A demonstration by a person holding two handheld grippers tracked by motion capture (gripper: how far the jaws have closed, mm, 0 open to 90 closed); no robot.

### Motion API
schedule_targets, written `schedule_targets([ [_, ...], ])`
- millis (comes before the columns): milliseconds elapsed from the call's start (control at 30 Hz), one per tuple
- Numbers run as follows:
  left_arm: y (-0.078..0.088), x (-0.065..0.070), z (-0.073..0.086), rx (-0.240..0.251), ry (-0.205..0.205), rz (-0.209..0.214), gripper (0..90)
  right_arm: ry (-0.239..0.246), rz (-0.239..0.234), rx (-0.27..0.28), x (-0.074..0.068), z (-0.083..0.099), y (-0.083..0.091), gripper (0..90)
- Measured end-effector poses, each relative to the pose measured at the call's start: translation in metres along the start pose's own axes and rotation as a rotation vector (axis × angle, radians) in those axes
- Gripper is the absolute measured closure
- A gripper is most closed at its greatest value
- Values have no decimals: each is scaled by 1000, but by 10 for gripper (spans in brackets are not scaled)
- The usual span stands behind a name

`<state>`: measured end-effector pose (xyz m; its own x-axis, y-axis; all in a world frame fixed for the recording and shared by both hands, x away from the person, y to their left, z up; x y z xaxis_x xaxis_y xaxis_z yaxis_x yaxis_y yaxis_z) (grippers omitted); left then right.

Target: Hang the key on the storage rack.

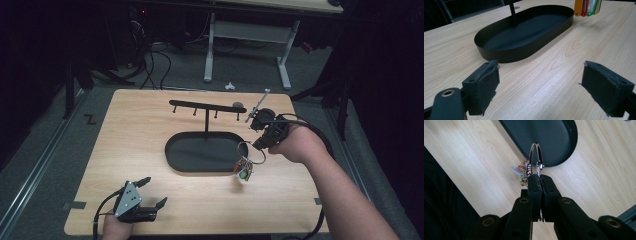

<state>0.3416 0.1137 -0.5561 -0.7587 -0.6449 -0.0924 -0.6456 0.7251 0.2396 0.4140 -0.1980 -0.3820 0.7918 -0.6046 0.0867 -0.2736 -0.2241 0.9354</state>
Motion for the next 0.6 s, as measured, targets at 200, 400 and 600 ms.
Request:
schedule_targets([
  [200, 7, -3, 2, -3, 7, -16, 150, 13, 6, 19, 4, -16, 1, 873],
  [400, 18, -6, 5, -5, 11, -41, 150, 9, 16, 40, 13, -31, 1, 873],
  [600, 27, -8, 8, -14, 13, -59, 150, 8, 21, 62, 23, -45, 0, 873],
])
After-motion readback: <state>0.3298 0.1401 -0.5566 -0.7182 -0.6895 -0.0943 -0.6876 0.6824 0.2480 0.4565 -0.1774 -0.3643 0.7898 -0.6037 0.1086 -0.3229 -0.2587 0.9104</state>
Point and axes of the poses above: each handheld gripper's, and its own axes: y roughly backward along the jaws, z roughly out of its underside, x roughly to its right, the point moved 9 cm from there along -y, roughly forward along the jaws, and after that the axes turned 8 degrees about x, right-handed, at the moved point
